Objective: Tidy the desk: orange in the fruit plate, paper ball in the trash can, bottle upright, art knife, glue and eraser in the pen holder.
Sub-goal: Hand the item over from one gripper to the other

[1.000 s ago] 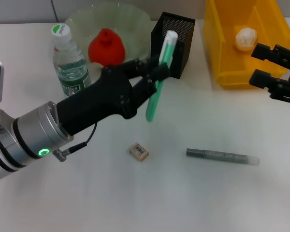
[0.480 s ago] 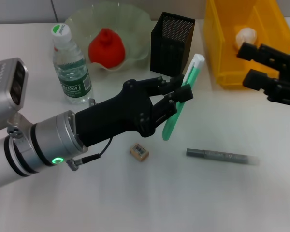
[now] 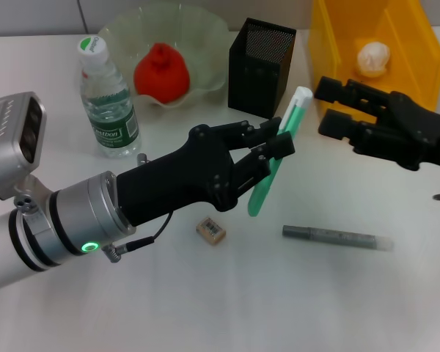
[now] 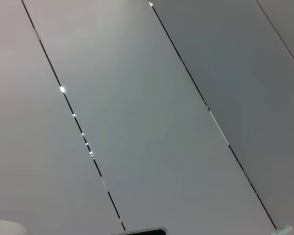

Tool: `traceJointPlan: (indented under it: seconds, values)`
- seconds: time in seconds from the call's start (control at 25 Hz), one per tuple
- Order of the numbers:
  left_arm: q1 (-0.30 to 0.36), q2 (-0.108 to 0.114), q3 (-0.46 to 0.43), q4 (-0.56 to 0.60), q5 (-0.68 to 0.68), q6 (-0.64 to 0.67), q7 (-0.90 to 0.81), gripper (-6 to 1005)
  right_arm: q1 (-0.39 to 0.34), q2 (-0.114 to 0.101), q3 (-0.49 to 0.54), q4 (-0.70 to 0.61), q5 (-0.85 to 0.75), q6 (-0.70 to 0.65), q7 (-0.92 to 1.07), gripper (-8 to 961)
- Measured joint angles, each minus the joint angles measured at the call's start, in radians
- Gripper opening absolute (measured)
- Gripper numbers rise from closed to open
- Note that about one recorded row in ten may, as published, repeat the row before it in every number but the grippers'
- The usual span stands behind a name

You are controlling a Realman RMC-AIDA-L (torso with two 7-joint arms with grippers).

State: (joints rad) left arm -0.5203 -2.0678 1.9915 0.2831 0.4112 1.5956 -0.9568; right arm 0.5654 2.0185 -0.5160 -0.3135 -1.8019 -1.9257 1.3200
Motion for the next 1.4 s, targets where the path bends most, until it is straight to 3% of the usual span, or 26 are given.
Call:
traceJointPlan:
  seconds: [1.04,1.4]
  values:
    - [0.018,0.008,0.002,-0.002,-0.001,0.051,-0.03,189,0.012,0.019,-0.003,0.044,0.007,-0.01,0.012,826]
    - [-0.001,0.025,-0.002,-0.01,0.049,0.101,-0.103,189,0.027,0.031,-0.014,0.044,0.004,-0.047,0.013,825]
